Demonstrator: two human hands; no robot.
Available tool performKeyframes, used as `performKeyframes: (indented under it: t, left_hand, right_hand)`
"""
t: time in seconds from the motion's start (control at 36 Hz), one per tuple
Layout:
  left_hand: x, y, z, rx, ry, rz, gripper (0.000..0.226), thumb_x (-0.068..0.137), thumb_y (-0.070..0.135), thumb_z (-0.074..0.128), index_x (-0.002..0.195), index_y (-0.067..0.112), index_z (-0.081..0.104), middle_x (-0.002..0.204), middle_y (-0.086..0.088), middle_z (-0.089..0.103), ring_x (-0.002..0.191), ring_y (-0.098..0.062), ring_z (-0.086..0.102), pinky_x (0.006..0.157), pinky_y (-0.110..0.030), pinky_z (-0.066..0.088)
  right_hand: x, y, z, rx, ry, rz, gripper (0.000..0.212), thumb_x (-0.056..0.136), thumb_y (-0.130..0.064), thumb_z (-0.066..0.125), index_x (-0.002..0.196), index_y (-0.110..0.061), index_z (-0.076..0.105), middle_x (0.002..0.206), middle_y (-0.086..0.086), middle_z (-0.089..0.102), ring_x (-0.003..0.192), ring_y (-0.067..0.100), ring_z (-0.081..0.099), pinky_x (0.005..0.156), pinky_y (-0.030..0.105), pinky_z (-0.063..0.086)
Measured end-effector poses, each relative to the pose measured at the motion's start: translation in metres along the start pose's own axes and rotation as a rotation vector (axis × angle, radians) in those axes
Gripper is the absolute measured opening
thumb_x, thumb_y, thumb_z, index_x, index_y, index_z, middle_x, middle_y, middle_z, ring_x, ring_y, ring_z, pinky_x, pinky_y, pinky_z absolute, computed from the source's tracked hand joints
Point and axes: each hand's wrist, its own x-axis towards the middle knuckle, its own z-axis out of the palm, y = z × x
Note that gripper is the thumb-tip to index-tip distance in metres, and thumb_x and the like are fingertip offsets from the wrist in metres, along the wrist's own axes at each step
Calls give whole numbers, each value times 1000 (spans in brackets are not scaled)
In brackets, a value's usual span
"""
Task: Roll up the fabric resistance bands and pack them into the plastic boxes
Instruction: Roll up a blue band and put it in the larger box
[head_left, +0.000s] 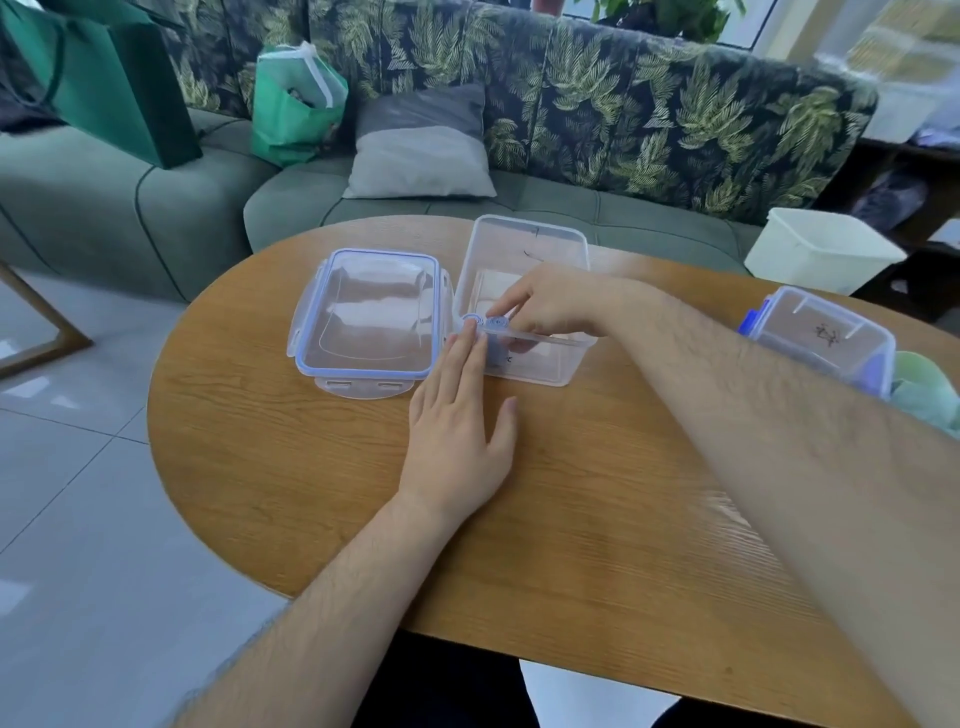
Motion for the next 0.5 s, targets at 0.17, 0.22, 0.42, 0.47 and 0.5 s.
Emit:
performKeyframes:
  t: [0.17, 0.22, 0.42, 0.47, 0.5]
  left_hand:
    - [0, 0, 1, -5, -8, -4, 70, 99, 33, 56, 160, 18, 24, 169, 11, 10, 154, -8, 11, 123, -38, 20]
    - [0, 0, 1, -3, -12, -3, 70, 99, 34, 55, 159, 18, 24, 169, 11, 10, 154, -8, 11, 123, -39, 21]
    - [1, -1, 2, -1, -11, -4, 68, 99, 34, 55, 159, 17, 26, 169, 10, 11, 154, -10, 14, 123, -39, 22]
    - [1, -2, 2, -5, -11, -2, 67, 99, 34, 54, 158, 16, 27, 169, 9, 12, 154, -11, 15, 122, -40, 23]
    - [1, -2, 2, -7, -11, -3, 67, 99, 34, 54, 158, 16, 28, 169, 9, 12, 154, -11, 15, 122, -40, 23]
  right_hand:
    - [4, 6, 2, 97, -11, -1, 26, 84, -9, 77, 106, -21, 79, 96, 2, 78, 85, 11, 76, 91, 28, 59]
    - [6, 7, 3, 101, -15, 8, 29, 83, -4, 75, 106, -22, 79, 99, 1, 76, 90, 12, 75, 92, 31, 59]
    - [6, 3, 3, 91, -45, 20, 36, 82, 2, 69, 108, -23, 77, 110, 0, 71, 102, 17, 72, 96, 36, 58]
    - [5, 2, 3, 103, -85, 19, 30, 85, 3, 66, 107, -15, 75, 118, 1, 68, 107, 18, 69, 95, 36, 58]
    - [4, 0, 3, 87, -96, 8, 26, 87, 3, 65, 108, -10, 74, 120, 4, 68, 109, 21, 69, 95, 37, 58]
